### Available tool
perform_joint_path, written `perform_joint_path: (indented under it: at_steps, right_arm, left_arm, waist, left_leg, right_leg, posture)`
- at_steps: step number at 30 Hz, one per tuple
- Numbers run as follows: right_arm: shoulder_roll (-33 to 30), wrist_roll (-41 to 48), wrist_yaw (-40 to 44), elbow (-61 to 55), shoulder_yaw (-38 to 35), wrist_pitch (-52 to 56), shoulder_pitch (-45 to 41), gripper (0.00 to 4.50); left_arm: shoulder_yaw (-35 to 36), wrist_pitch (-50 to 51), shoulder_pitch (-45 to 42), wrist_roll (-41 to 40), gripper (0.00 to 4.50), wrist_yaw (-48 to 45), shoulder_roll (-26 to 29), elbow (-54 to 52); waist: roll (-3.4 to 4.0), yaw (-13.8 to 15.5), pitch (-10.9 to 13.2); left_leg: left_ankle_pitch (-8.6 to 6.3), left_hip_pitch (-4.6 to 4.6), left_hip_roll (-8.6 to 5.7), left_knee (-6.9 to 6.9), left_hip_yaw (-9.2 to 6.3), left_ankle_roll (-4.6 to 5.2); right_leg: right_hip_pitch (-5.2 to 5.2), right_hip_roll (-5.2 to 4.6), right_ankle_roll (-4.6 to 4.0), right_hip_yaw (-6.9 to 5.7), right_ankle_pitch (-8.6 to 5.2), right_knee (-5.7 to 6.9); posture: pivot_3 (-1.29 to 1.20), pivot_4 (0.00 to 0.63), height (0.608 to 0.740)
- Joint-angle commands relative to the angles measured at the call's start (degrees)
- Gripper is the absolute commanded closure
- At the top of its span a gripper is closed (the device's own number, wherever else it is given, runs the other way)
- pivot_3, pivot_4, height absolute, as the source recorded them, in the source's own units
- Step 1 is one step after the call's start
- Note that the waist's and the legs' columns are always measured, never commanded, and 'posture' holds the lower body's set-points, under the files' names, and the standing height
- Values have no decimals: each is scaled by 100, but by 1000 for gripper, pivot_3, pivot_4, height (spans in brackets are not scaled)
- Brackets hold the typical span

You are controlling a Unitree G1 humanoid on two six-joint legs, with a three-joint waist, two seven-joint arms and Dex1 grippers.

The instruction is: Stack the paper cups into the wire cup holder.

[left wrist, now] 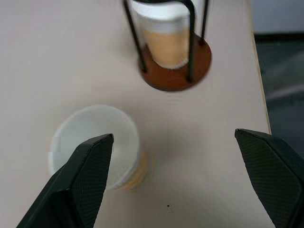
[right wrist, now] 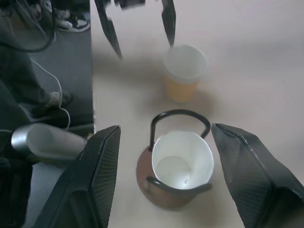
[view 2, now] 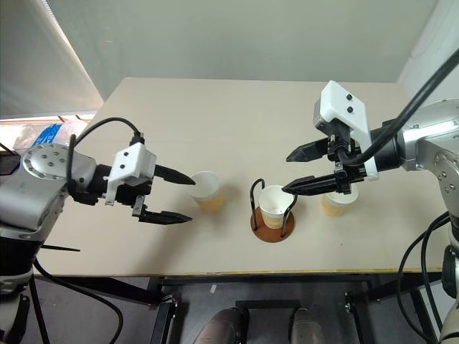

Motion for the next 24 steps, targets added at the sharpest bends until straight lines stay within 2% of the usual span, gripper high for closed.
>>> perform_joint_path:
  at_steps: [1, 6, 13, 17, 24]
  right_arm:
    - [-4, 245, -287, -276, -309, 9, 71, 1273]
    - [-64, 641, -688, -755, -644, 190, 690, 1273]
    - [-129, 1021, -1207, -951, -1077, 359, 1064, 1273]
    - [-205, 1141, -1424, -970, -1213, 326, 1201, 1239]
    - [-274, 1394, -1705, -984, -1318, 310, 1281, 1239]
  left_arm:
    - [-69, -248, -252, 246, 0, 58, -170, 191]
    - [-168, -489, -463, 515, 0, 114, -468, 576]
    - [-296, -936, -453, 777, 0, -126, -560, 844]
    - [-400, -1202, -397, 924, 921, -221, -589, 976]
    - [-614, -1964, -454, 1418, 3456, -159, -764, 1568]
  waist:
    - [0, -2, 0]
    - [-1, 1, 0]
    - [-1, 1, -1]
    - [-1, 1, -1]
    - [-2, 2, -1]
  left_leg:
    - [0, -1, 0, 0, 0, 0]
    - [-1, -5, 1, 1, 2, 0]
    - [-3, -5, 2, 2, 5, 0]
    - [-3, -7, 1, 6, 5, 3]
    - [-1, -7, 1, 8, 5, 5]
  right_leg:
    - [-3, 0, -2, 0, 1, 2]
    - [-3, -1, -2, -1, 2, 0]
    - [-6, -1, 11, -1, 3, 0]
    - [-5, -1, 16, 0, 6, 0]
    - [-4, -1, 22, 1, 9, 1]
  posture:
    - [0, 150, 740]
    - [0, 150, 740]
    - [0, 150, 740]
    - [0, 150, 740]
    - [0, 150, 740]
